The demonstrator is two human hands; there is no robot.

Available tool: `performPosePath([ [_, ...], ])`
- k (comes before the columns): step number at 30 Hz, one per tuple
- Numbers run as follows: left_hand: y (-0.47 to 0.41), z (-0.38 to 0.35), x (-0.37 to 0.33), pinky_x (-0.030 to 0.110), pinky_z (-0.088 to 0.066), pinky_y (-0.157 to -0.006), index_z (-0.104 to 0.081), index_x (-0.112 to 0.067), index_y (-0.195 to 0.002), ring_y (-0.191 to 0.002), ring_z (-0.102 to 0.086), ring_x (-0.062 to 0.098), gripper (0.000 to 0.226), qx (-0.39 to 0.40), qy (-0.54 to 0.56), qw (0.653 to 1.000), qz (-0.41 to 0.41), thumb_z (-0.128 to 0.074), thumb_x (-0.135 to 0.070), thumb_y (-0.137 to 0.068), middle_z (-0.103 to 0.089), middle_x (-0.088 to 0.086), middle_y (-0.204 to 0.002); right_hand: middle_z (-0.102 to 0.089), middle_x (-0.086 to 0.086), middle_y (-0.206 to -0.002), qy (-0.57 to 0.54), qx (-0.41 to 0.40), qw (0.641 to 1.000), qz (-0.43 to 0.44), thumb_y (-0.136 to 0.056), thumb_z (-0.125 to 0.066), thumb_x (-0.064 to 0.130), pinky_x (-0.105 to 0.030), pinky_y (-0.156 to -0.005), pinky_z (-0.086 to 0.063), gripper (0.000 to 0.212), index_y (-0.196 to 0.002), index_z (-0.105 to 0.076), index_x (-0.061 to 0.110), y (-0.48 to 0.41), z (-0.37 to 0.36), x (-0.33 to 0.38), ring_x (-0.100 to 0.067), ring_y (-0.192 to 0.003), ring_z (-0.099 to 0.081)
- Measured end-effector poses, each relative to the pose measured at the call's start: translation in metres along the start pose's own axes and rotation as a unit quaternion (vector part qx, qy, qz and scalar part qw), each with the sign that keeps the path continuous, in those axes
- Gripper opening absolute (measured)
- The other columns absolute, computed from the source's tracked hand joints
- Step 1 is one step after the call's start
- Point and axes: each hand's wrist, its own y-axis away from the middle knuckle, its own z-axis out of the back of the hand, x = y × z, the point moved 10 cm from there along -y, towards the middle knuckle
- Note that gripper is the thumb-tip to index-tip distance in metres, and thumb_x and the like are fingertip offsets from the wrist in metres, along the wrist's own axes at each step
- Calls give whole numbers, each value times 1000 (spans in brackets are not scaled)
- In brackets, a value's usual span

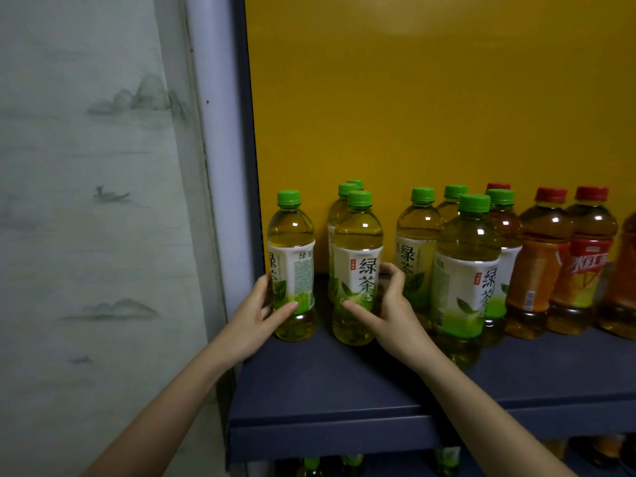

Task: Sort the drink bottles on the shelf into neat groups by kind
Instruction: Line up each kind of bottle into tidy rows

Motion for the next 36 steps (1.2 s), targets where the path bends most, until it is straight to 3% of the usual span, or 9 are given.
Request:
performPosePath([
  [5,-7,4,4,22,-41,-102,-39,-34,-125,-122,-49,4,50,-15,-10,1000,1,-60,-14,-83,-51,-14,-130,-44,-1,-126,91,-2,996,9,-79,-68,38,-21,-92,-38,65,-132,-37,16,-17,-9,-2,-6,-111,-40],
  [7,-10,5,5,23,-40,-104,-39,-35,-124,-122,-49,1,50,-20,-16,1000,5,-58,-11,-85,-51,-17,-128,-43,-1,-126,80,4,997,5,-79,-68,37,-21,-92,-38,65,-132,-36,16,-22,-14,-3,-7,-112,-41],
  [12,-17,0,5,17,-42,-99,-35,-30,-128,-114,-49,-11,51,-14,-19,1000,11,-57,-9,-87,-49,-21,-125,-50,0,-131,16,36,999,-20,-80,-69,32,-37,-101,-44,64,-131,-34,17,-29,-25,-9,-14,-122,-47],
  [18,-21,-2,5,13,-43,-95,-35,-31,-126,-108,-49,-17,49,-29,-23,999,10,-55,-7,-88,-48,-23,-121,-48,4,-130,4,34,999,-10,-81,-68,31,-30,-100,-42,64,-132,-33,18,-32,-26,-10,-9,-120,-45],
  [21,-21,-4,6,11,-43,-94,-35,-30,-127,-108,-50,-15,49,-24,-17,999,15,-55,-8,-89,-48,-22,-122,-48,7,-128,-7,24,1000,3,-82,-63,43,-33,-102,-42,60,-132,-38,23,-29,-23,-8,-9,-121,-45],
  [24,-23,-2,7,13,-42,-94,-34,-23,-133,-116,-49,-2,50,-21,-11,999,25,-55,-11,-89,-49,-10,-129,-43,3,-135,-31,-12,999,6,-89,-46,51,-39,-107,-38,56,-137,-37,23,-27,-9,0,-11,-125,-41],
  [28,-30,18,-12,11,-47,-83,-36,-12,-133,-107,-54,6,46,-111,-24,993,-4,-53,-14,-90,-53,6,-125,-41,-2,-142,-40,-71,996,33,-97,-37,39,-39,-110,-34,49,-140,-34,16,-34,17,19,-13,-130,-38],
  [32,-42,35,-58,-2,-40,-69,-43,-7,-126,-97,-51,8,36,-199,-77,974,-71,-51,-17,-92,-52,2,-111,-29,-2,-151,-47,-91,994,33,-99,-32,33,-40,-115,-25,51,-146,-23,14,-51,24,28,-15,-139,-26],
  [36,-66,44,-98,-1,-41,-68,-51,-7,-118,-98,-50,10,29,-212,-128,963,-110,-52,-19,-92,-54,1,-110,-22,-2,-154,-81,-108,991,-7,-100,-28,36,-37,-116,-19,53,-148,-16,16,-69,24,21,-16,-142,-19],
])
